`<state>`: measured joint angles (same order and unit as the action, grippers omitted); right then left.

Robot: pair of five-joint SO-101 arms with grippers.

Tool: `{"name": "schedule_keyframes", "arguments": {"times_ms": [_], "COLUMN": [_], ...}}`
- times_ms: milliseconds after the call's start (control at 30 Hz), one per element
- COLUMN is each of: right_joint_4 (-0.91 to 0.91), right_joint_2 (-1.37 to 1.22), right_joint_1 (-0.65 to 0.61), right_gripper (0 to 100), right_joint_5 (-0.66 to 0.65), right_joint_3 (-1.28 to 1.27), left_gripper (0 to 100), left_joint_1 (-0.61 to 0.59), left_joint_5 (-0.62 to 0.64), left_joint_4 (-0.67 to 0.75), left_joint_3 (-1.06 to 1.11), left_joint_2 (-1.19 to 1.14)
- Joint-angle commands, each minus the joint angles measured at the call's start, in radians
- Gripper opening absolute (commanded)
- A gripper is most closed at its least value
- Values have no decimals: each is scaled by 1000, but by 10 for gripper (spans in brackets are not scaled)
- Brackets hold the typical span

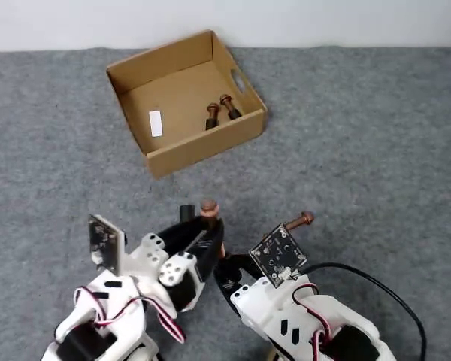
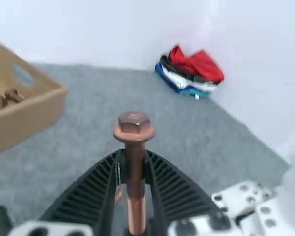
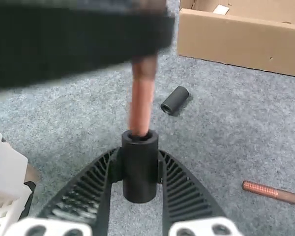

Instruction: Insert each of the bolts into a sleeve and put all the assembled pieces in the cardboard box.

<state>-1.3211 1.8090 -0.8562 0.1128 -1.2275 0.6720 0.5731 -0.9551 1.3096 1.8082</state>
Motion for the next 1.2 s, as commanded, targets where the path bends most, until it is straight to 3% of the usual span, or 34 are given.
{"name": "schedule_keyframes", "arguments": {"times_ms": [0,200,400,500,833,1000,1167], "right_joint_4": [27,28,28,28,74,82,82], "right_joint_2": [-1,1,1,2,4,2,1], "right_joint_1": [-10,-10,-8,-7,87,87,87], "right_gripper": [8,8,8,8,8,8,8], "right_joint_5": [-11,-9,-9,-9,-8,-8,-11], "right_joint_3": [6,8,8,9,25,23,12], "left_gripper": [6,6,6,6,10,161,212], "left_joint_1": [23,44,41,41,46,40,37], "left_joint_5": [8,8,5,2,-74,-239,-245], "left_joint_4": [32,23,-135,-146,-192,-219,-239], "left_joint_3": [18,30,28,28,31,51,48], "left_joint_2": [6,6,6,5,3,3,3]}}
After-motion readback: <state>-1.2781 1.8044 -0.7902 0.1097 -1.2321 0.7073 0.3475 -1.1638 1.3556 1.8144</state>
